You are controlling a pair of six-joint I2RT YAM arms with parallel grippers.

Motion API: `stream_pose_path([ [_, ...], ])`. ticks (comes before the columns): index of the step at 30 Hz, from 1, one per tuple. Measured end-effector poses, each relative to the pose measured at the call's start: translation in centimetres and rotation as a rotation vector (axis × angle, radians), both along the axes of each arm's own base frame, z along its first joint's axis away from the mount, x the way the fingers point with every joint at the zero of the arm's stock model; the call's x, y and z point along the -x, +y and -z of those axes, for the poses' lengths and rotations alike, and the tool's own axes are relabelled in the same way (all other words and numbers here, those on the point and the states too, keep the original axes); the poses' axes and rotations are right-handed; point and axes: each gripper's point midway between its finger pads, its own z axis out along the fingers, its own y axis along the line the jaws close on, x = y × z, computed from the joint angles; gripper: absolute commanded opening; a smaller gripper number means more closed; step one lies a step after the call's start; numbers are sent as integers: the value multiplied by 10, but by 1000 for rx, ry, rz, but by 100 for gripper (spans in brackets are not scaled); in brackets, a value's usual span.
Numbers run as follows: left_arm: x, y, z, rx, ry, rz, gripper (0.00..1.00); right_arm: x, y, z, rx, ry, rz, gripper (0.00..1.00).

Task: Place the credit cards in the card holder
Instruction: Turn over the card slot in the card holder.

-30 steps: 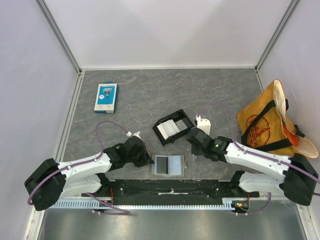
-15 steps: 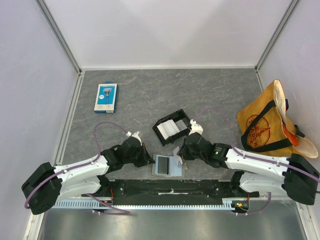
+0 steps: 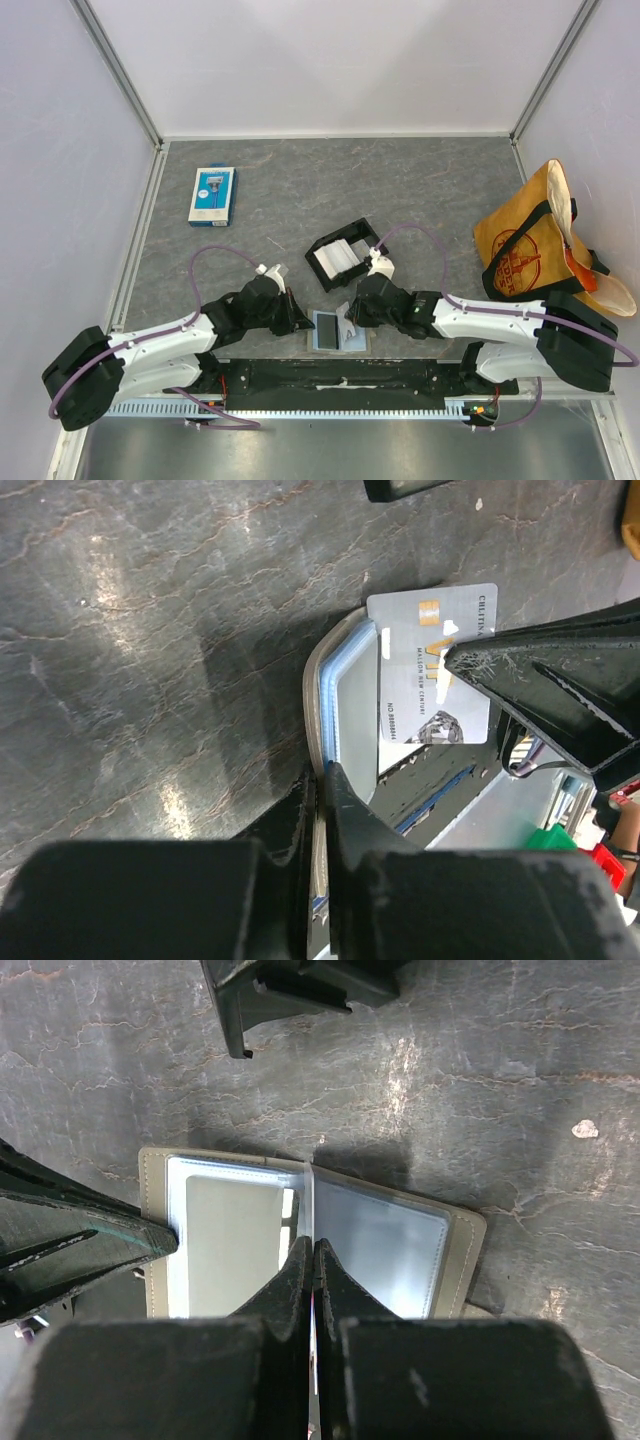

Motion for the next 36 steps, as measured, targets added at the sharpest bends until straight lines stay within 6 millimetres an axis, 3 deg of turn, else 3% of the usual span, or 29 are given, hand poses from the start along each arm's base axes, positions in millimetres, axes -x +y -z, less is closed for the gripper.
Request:
stream_pose_path([
  [10,-2,-1,-5,14,-21,-3,2,-7,-10,-1,42,-38,26,0],
  [16,-8,8,-17,19,-76,-50,2,-16,-8,-26,33,-94,30,0],
  [23,-9,15,-15,-5,-79,-70,2,-17,8,-49,-33,-125,14,0],
  [31,-12,16,-17,3,-75,-102,2,-5,56,-87,-65,-260,27,0],
  [36,-12,15,-21,19,-71,-116,2,-2,72,-78,-7,-312,48,0],
])
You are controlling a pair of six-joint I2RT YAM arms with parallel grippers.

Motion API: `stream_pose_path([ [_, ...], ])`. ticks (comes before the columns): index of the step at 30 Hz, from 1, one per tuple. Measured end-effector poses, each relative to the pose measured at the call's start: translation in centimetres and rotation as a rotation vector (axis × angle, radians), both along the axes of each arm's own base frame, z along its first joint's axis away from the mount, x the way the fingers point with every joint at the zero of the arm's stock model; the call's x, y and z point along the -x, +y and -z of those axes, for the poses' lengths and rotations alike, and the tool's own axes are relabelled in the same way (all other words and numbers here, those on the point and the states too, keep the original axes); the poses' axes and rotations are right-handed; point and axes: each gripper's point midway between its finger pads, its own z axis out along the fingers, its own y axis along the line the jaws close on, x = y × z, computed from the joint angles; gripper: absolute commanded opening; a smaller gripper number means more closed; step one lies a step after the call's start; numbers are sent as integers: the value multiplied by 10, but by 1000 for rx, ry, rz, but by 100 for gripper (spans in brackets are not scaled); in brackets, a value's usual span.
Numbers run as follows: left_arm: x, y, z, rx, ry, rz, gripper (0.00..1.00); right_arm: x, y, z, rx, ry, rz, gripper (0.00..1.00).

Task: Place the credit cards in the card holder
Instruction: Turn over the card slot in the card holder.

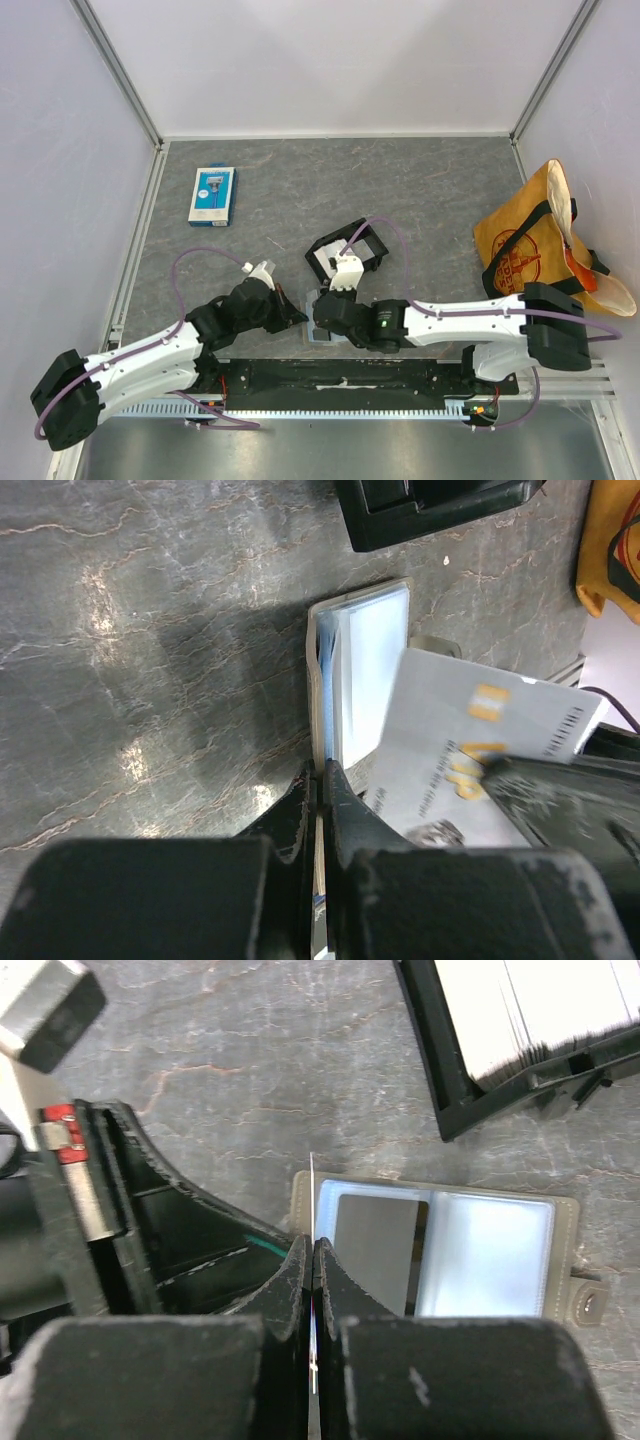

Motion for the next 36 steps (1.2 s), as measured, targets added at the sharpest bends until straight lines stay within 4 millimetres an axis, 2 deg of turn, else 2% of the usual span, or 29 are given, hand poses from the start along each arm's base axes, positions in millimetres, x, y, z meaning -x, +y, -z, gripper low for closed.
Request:
stream_pose_path([
  [3,0,0,-1,6,-1,-2,2,-2,-1,12,60,-21,24,0],
  [7,-1,-1,-4,17,-2,-7,2,-5,-1,16,90,-35,40,0],
  [36,-2,2,-6,26,-5,-36,2,-6,-2,8,73,-59,78,0],
])
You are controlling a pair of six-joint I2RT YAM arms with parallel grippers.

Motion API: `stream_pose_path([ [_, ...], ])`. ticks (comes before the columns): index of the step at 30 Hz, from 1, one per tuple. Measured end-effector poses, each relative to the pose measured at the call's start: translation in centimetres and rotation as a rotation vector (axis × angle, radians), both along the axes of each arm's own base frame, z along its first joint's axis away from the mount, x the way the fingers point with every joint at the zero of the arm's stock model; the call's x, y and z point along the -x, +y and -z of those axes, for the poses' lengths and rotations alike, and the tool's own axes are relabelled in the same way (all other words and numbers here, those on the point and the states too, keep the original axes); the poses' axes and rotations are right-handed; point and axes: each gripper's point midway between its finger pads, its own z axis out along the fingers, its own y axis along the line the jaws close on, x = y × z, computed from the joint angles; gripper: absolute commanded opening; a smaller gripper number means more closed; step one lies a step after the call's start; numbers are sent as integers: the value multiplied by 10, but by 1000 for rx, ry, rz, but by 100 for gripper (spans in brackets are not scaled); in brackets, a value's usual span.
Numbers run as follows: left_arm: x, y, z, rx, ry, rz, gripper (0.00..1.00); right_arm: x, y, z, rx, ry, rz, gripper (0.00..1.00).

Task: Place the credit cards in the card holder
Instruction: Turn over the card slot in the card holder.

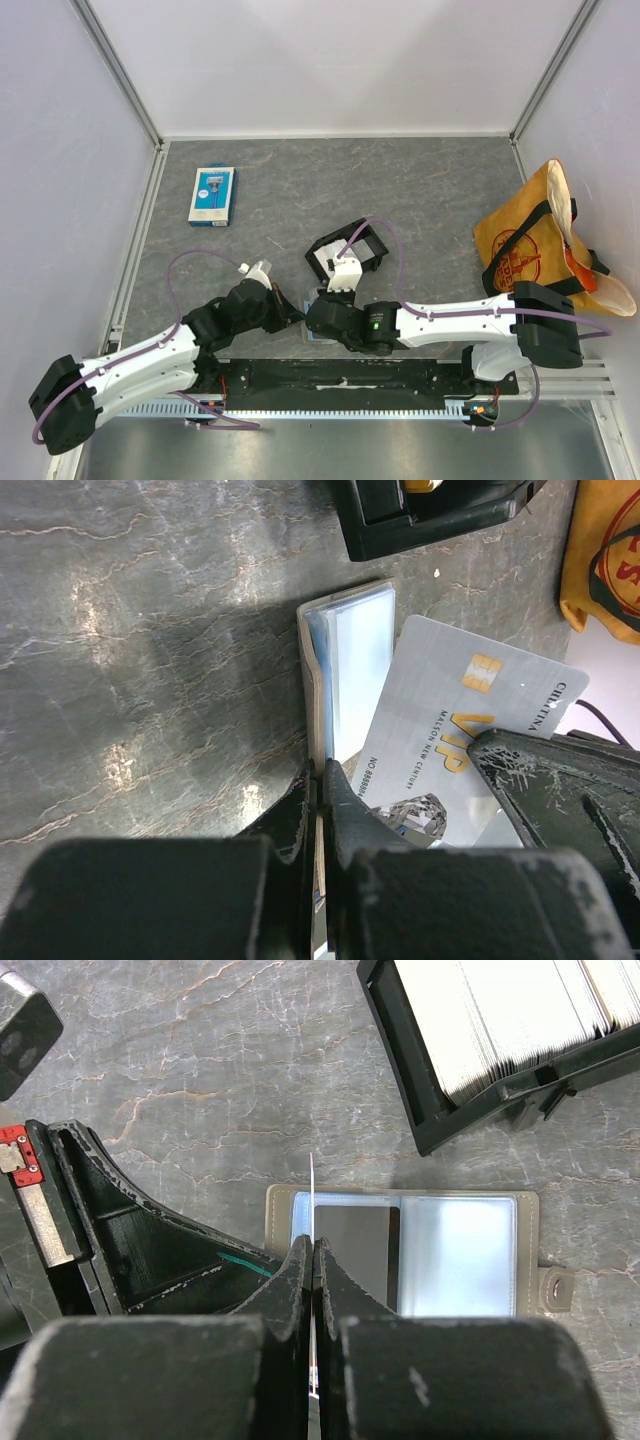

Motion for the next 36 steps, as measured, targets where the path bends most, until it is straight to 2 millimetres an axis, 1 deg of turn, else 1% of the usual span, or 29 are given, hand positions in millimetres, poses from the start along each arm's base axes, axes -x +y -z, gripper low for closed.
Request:
stream_pose_path([
  [14,1,2,3,-6,11,-9,2,0,3,-2,-11,5,-1,0],
  [21,1,2,3,-5,11,-9,2,1,8,6,7,14,-7,0],
  [28,1,3,4,-11,15,-10,2,1,8,12,46,11,-11,0],
  [36,1,3,4,-10,15,-10,2,9,17,5,142,-34,-38,0],
])
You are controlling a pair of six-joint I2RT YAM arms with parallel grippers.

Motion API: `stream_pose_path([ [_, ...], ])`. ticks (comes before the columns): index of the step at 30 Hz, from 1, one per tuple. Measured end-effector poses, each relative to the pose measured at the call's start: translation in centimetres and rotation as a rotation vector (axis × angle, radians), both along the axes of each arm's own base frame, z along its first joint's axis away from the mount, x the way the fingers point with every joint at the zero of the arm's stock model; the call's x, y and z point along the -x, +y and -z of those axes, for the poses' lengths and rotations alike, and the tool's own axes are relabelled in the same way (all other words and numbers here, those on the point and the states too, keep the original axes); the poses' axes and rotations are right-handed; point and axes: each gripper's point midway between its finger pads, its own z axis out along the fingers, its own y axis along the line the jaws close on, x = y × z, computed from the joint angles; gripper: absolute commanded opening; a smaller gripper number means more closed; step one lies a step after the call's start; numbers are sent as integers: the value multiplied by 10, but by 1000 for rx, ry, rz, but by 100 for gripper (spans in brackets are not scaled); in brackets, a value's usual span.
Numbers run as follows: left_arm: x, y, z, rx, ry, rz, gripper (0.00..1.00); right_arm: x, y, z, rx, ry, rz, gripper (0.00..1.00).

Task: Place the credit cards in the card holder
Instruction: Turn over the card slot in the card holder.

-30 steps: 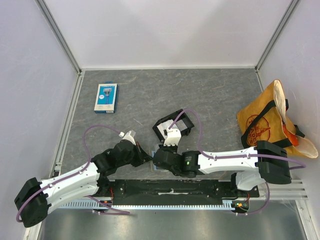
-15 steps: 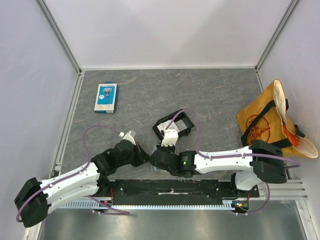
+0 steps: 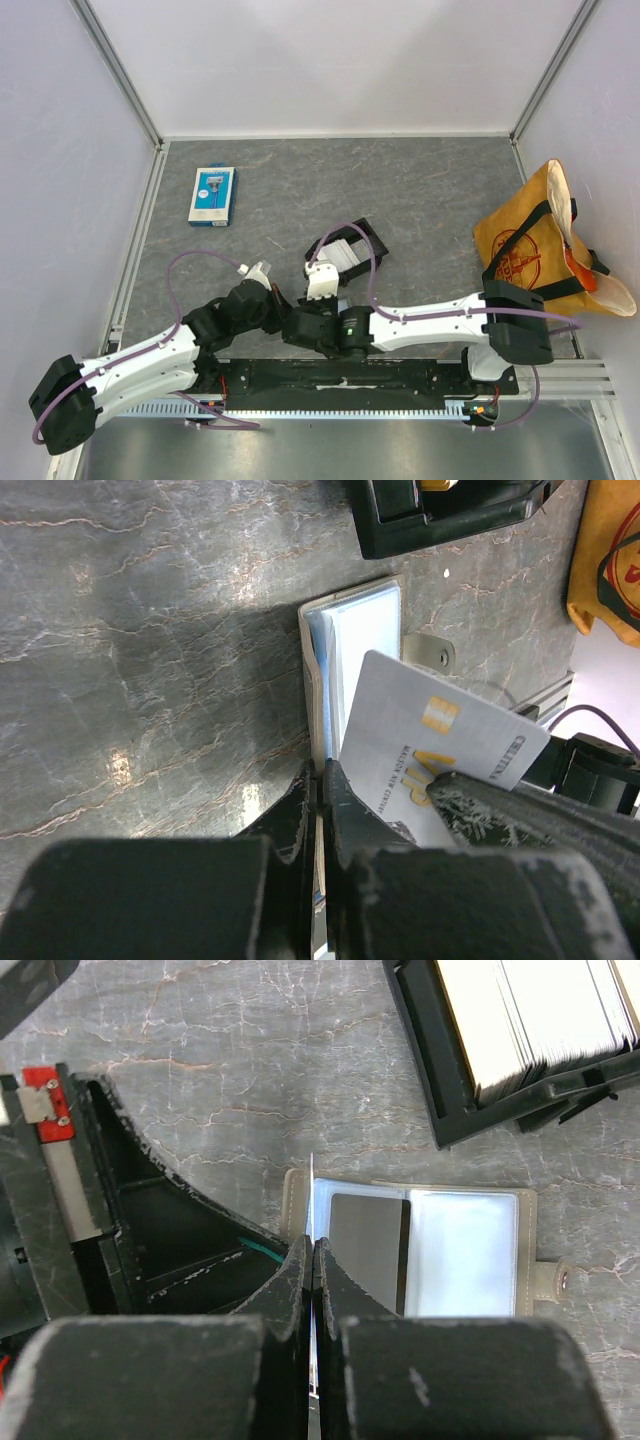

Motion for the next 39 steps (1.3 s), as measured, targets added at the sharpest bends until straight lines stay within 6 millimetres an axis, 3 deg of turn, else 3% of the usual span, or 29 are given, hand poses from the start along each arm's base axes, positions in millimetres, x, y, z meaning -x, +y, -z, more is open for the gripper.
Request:
stream_pose_path([
  [6,0,0,0,-1,0,0,2,6,3,5,130,-46,-9,0],
  [21,1,1,5,-15,14,2,2,2,-19,6,250,-88,21,0],
  [31,3,1,9,-26,27,7,2,3,-41,4,224,-75,51,0],
  [39,4,2,18,-55,50,9,2,2,-70,21,232,-39,87,0],
])
